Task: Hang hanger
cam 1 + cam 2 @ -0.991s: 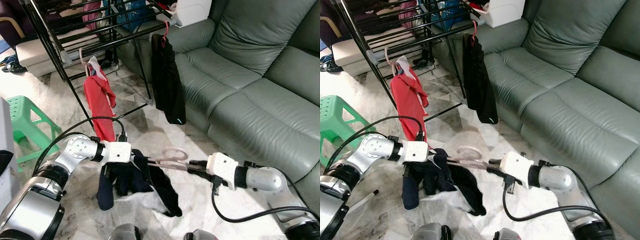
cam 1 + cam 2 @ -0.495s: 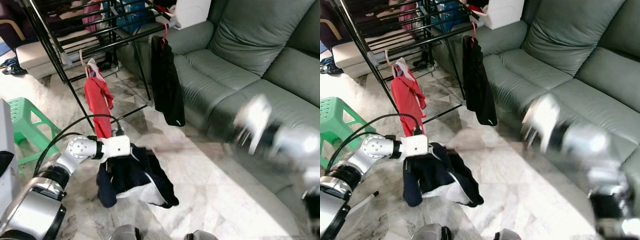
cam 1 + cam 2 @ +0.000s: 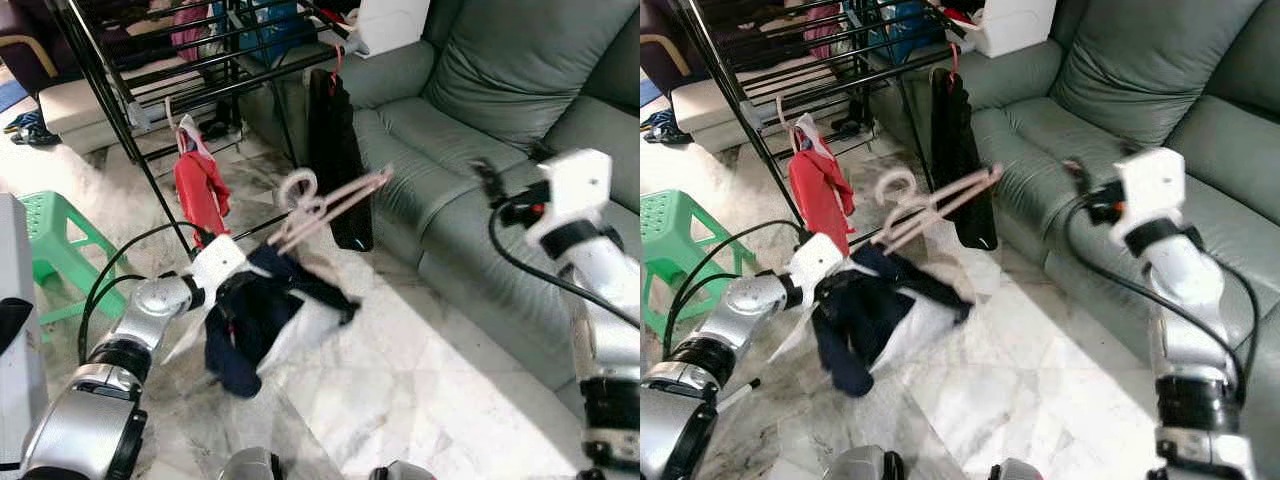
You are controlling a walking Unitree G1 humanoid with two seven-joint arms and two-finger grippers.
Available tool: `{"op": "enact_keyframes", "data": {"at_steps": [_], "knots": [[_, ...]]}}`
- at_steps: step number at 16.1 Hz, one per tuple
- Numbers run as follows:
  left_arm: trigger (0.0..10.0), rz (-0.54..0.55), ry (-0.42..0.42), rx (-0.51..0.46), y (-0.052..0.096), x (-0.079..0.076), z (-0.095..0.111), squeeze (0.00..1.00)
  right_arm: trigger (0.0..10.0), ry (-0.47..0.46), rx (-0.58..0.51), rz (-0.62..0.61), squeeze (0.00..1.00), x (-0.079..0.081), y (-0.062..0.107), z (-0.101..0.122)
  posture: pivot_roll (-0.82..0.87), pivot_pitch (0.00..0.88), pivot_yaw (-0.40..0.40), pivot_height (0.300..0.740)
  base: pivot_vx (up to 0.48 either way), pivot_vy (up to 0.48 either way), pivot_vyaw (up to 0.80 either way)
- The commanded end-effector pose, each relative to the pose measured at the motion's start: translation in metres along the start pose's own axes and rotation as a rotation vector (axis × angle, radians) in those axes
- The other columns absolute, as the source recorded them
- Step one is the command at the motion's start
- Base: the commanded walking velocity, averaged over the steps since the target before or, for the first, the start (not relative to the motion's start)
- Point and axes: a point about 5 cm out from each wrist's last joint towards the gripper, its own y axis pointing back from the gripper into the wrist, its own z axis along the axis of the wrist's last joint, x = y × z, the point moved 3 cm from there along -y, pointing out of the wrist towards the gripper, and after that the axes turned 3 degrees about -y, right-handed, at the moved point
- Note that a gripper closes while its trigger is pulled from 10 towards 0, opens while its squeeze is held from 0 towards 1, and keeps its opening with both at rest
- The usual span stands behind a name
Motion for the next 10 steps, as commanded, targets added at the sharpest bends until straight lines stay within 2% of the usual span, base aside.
{"op": "enact_keyframes", "data": {"at_steps": [1, 2, 4, 6, 8, 10], "knots": [[0.0, 0.01, -0.037, -0.166, -0.003, 0.009, 0.04, 0.0, 10.0, -0.025, 0.085, -0.071, 1.0, 0.002, 0.009, -0.024, -0.06, 0.004, 0.075, 0.74, 0.0, 0.0, 0.0], [0.0, -0.011, -0.063, -0.212, -0.004, 0.008, 0.053, 0.0, 10.0, -0.029, 0.104, -0.087, 1.0, 0.005, 0.013, -0.032, -0.06, 0.004, 0.073, 0.74, 0.0, 0.0, 0.0], [0.0, -0.069, -0.149, -0.306, -0.004, 0.004, 0.084, 0.0, 10.0, -0.115, 0.141, -0.096, 1.0, 0.017, 0.016, -0.048, -0.05, 0.013, 0.072, 0.74, 0.0, 0.0, 0.0], [0.0, -0.081, -0.165, -0.356, -0.003, 0.003, 0.098, 0.0, 10.0, -0.133, 0.166, -0.059, 1.0, 0.026, 0.015, -0.054, -0.05, 0.01, 0.072, 0.74, 0.0, 0.0, 0.0], [0.0, -0.098, -0.184, -0.435, 0.001, 0.001, 0.123, 0.0, 10.0, -0.193, 0.25, -0.016, 1.0, 0.034, 0.019, -0.071, -0.05, 0.01, 0.071, 0.74, 0.0, 0.0, 0.0], [0.0, -0.101, -0.183, -0.444, 0.001, 0.0, 0.129, 0.0, 10.0, -0.249, 0.281, 0.048, 1.0, 0.045, 0.021, -0.075, -0.05, 0.01, 0.072, 0.74, 0.0, 0.0, 0.0]]}}
